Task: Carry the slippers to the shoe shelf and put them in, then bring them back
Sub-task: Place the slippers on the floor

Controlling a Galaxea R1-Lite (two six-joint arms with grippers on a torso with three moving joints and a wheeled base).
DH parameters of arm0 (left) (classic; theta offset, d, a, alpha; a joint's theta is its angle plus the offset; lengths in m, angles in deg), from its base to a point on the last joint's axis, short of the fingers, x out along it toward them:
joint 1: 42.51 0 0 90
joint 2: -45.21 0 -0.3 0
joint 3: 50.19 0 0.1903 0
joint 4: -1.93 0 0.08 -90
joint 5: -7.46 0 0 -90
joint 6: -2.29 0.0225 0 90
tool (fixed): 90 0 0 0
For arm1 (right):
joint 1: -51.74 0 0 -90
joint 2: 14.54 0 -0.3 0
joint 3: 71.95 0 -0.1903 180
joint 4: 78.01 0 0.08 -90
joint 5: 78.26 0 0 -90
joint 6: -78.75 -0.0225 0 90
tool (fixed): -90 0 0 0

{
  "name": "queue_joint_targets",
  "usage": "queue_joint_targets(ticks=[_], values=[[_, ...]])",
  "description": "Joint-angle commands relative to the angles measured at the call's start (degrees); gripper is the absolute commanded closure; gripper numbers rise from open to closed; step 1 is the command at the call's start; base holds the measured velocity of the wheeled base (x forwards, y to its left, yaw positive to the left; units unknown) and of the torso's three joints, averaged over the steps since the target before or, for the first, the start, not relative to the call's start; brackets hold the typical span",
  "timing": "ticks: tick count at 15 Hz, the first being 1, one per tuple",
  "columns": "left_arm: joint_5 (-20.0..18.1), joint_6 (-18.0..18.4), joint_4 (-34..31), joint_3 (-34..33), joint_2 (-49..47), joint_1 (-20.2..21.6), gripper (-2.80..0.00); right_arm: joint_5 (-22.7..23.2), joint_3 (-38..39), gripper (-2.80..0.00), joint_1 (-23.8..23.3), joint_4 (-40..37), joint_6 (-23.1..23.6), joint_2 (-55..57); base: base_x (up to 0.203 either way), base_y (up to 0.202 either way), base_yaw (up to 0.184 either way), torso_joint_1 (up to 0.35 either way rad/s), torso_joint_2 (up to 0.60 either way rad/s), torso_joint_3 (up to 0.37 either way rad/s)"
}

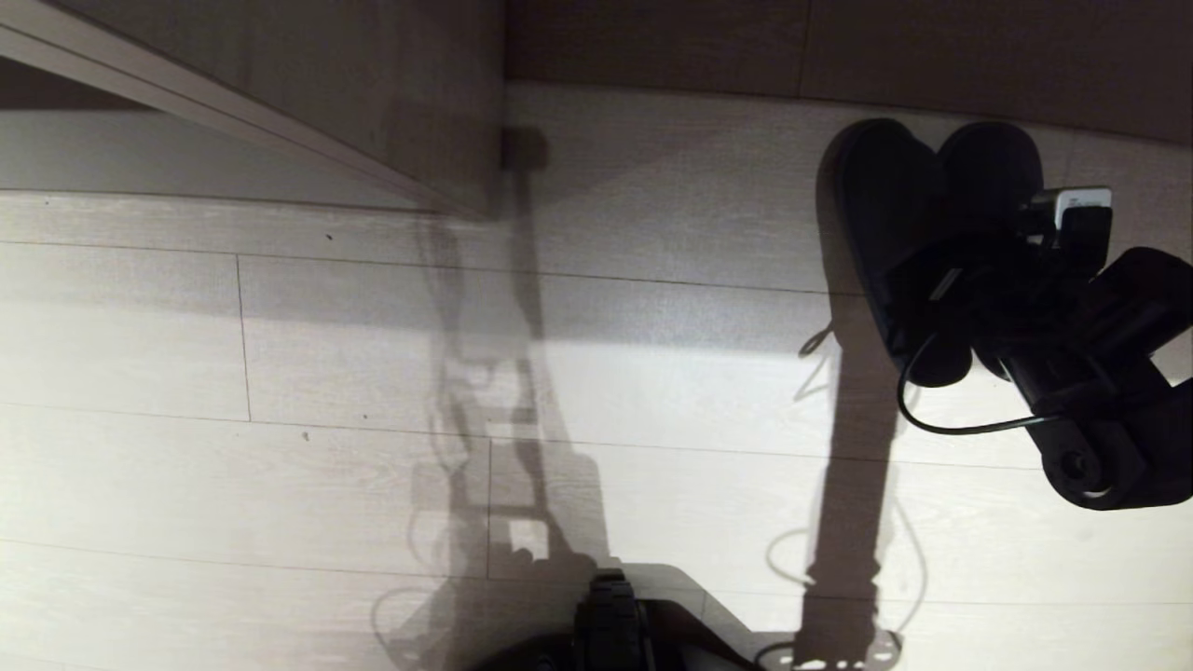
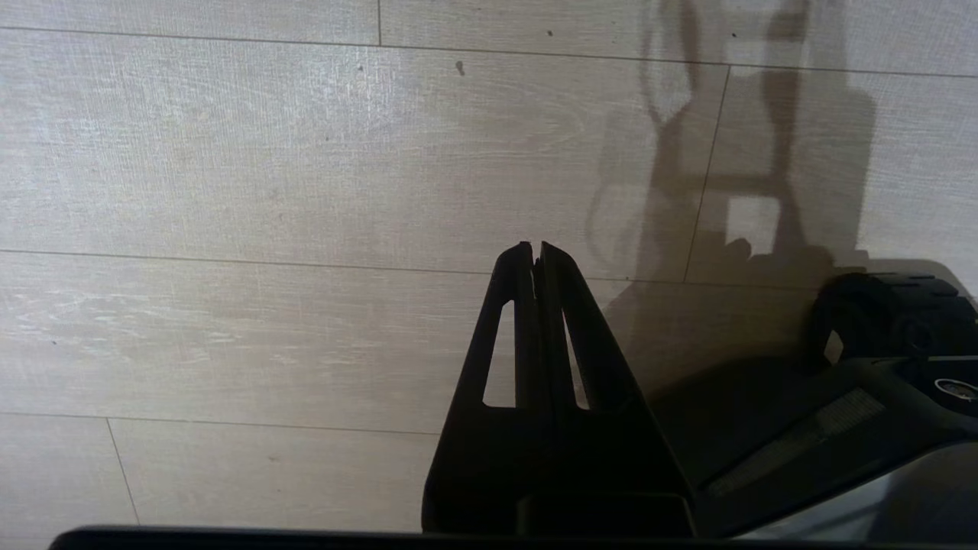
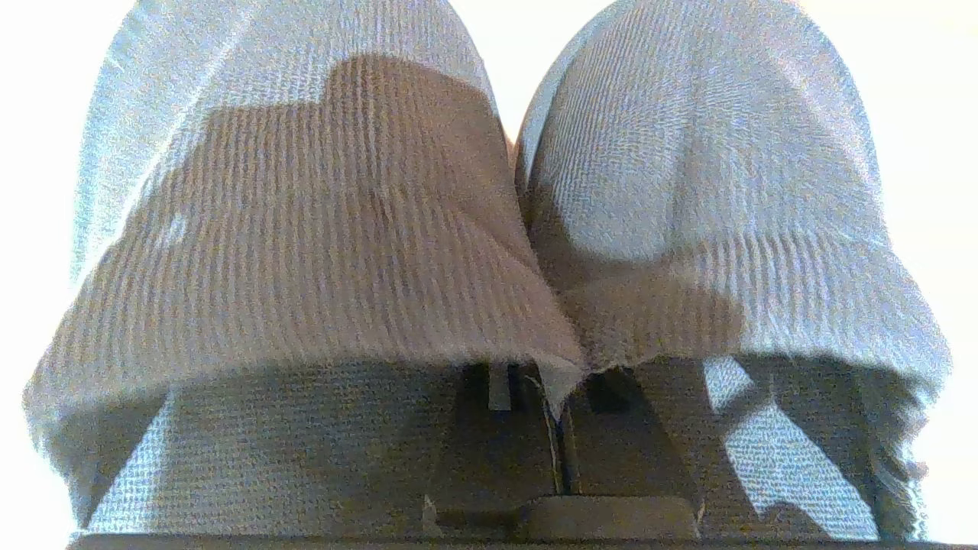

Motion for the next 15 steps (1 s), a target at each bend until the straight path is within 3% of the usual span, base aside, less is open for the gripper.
queue_joint_targets(ticks=[1, 2, 3, 9, 15], values=[[0.01, 0.0, 0.0, 0.0, 0.02, 0.01, 0.0, 0.0, -1.87, 0.0, 0.0, 0.43, -0.4, 3.18, 0.0, 0.0, 0.0, 0.0, 0.0, 0.0], [0.01, 0.0, 0.0, 0.0, 0.02, 0.01, 0.0, 0.04, -2.62, -1.0, 0.0, 0.43, -0.55, 3.96, 0.0, 0.0, 0.0, 0.0, 0.0, 0.0], [0.01, 0.0, 0.0, 0.0, 0.02, 0.01, 0.0, 0.12, -2.7, -2.8, 0.0, 0.43, -0.74, 4.47, 0.0, 0.0, 0.0, 0.0, 0.0, 0.0], [0.01, 0.0, 0.0, 0.0, 0.11, 0.01, 0.0, 0.79, -1.49, -2.8, 0.08, 0.42, -0.33, 4.28, 0.0, 0.0, 0.0, 0.0, 0.0, 0.0], [0.01, 0.0, 0.0, 0.0, 0.02, 0.01, 0.0, 1.72, 4.65, -2.8, 0.0, 0.26, 1.45, 1.52, 0.0, 0.0, 0.0, 0.0, 0.0, 0.0]])
